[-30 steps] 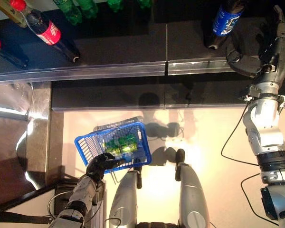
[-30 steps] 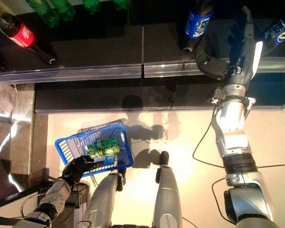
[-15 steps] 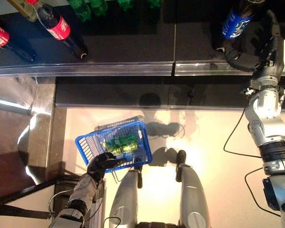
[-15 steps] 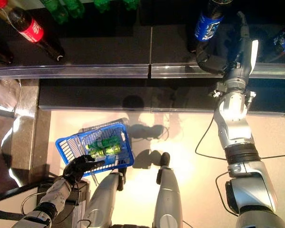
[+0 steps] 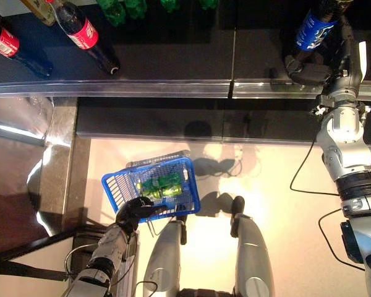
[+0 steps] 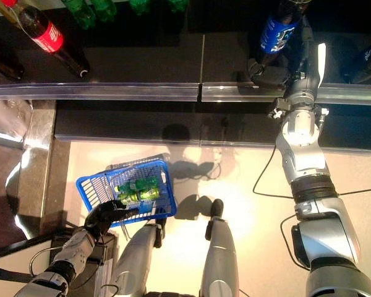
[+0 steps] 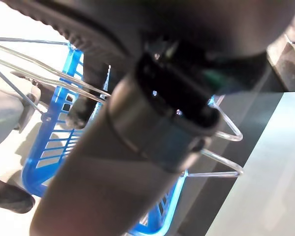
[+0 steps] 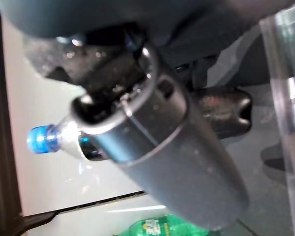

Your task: Pick up the drink and place into the basket.

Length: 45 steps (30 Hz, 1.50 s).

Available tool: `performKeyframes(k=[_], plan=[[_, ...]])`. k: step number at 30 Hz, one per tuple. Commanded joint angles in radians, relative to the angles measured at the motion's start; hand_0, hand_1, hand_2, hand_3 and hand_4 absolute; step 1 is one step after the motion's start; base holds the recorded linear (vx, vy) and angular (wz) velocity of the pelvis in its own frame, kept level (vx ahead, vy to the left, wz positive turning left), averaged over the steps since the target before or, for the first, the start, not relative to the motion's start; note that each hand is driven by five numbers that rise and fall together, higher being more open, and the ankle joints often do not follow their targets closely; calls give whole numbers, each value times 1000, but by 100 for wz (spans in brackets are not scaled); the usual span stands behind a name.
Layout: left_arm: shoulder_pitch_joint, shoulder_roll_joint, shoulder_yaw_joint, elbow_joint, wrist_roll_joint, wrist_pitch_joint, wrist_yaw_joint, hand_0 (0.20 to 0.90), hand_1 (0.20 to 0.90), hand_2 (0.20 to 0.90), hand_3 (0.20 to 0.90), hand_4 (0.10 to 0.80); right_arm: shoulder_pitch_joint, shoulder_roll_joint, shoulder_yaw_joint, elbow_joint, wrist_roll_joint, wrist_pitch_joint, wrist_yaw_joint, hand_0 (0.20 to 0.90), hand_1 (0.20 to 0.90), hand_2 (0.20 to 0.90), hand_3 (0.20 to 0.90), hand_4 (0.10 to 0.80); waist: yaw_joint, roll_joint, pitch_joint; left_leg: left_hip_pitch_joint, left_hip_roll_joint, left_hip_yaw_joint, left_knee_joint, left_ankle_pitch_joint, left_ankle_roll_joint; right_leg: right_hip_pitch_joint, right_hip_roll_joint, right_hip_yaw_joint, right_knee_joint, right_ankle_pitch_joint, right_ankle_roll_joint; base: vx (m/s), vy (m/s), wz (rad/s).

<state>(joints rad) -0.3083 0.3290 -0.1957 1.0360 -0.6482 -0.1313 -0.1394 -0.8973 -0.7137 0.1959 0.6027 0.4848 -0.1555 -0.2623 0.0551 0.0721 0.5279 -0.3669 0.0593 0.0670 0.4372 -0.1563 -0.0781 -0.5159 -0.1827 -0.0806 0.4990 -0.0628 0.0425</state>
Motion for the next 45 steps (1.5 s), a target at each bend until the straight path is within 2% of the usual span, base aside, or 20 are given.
performKeyframes(k=[1,17,31,45], plan=[[137,80,-73,-52,27,3,-34,300,300,300,200,100,-164,-95,27,-35,36,-57,12,900,900,900,900,800,30,-18,-43,-55,2,-61,14,46,34,93,-42,-12,-63,-29,16,0,0,0],[130,82,-99,-61,14,5,-33,300,300,300,200,100,-277,-74,51,120,223,-41,30,900,900,900,900,800,52,0,-44,-48,-7,-66,7,45,30,87,-56,-21,-56,-34,17,3,6,3],[126,76,-114,-59,4,4,-35,300,300,300,200,100,-302,-24,17,143,423,-42,93,900,900,900,900,800,63,7,-44,-46,-14,-68,-1,43,31,81,-63,-25,-53,-38,18,4,4,2],[125,76,-124,-63,0,8,-30,300,300,300,200,100,-334,-19,23,180,429,-38,108,900,900,900,900,800,77,9,-47,-38,-17,-72,-13,49,29,89,-72,-41,-64,-31,22,0,0,0]])
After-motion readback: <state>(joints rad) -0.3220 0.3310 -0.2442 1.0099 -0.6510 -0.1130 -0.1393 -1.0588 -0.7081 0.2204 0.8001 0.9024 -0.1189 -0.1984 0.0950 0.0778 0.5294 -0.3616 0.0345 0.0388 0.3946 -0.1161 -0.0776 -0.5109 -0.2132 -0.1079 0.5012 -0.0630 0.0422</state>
